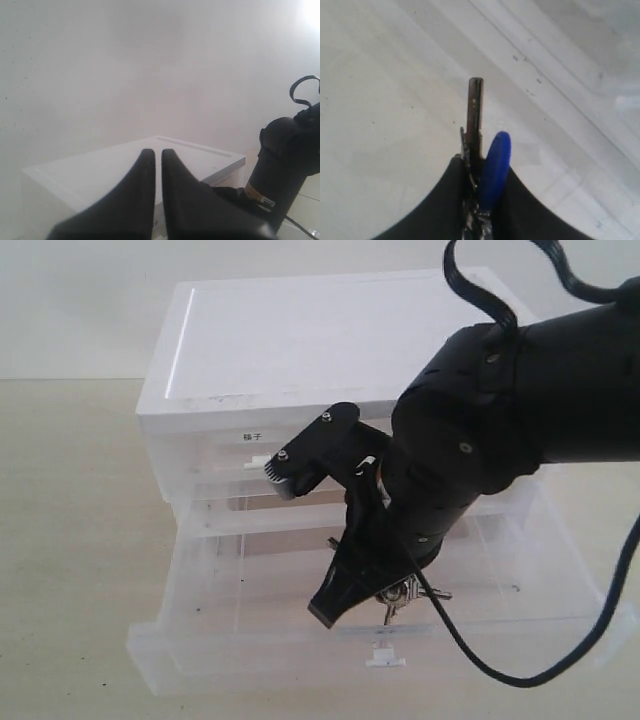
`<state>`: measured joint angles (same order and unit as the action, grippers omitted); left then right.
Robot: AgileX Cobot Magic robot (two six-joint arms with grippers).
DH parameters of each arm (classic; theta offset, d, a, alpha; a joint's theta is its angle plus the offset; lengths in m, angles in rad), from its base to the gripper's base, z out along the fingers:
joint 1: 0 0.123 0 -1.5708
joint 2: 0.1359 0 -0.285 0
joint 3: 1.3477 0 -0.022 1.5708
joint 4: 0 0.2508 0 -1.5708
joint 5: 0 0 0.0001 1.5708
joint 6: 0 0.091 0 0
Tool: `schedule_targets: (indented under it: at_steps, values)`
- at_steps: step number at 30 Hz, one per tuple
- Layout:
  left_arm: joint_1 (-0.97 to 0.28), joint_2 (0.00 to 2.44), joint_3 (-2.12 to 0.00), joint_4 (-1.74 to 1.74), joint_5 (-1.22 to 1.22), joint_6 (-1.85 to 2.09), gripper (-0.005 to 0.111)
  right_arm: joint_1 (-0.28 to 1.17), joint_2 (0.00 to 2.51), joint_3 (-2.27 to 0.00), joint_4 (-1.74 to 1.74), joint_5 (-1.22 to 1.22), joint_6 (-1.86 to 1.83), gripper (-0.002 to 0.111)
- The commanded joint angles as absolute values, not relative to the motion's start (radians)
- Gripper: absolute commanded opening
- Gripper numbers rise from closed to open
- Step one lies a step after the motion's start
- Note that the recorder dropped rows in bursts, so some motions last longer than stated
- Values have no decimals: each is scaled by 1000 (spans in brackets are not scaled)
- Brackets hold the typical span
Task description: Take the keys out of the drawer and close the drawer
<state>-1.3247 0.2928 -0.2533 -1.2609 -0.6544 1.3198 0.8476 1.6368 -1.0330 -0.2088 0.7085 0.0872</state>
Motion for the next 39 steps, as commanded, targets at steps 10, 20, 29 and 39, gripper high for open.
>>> schedule_targets:
  at_steps: [10, 20, 29, 39]
  values:
    - [-1325, 286, -250, -1272, -631, 1312, 4, 910, 1322, -1066, -248, 729, 36, 0]
    - [-1325, 355, -232, -1206, -329, 1337, 4, 1009, 1251, -1123, -474, 795, 150, 0]
    - [-1325, 765, -223, -1127, -137, 1258, 4, 1009, 1148, -1140, -539, 819, 182, 0]
    - [-1325, 1296, -352, -1107, -327, 1220, 4, 1009, 1100, -1140, -556, 913, 216, 0]
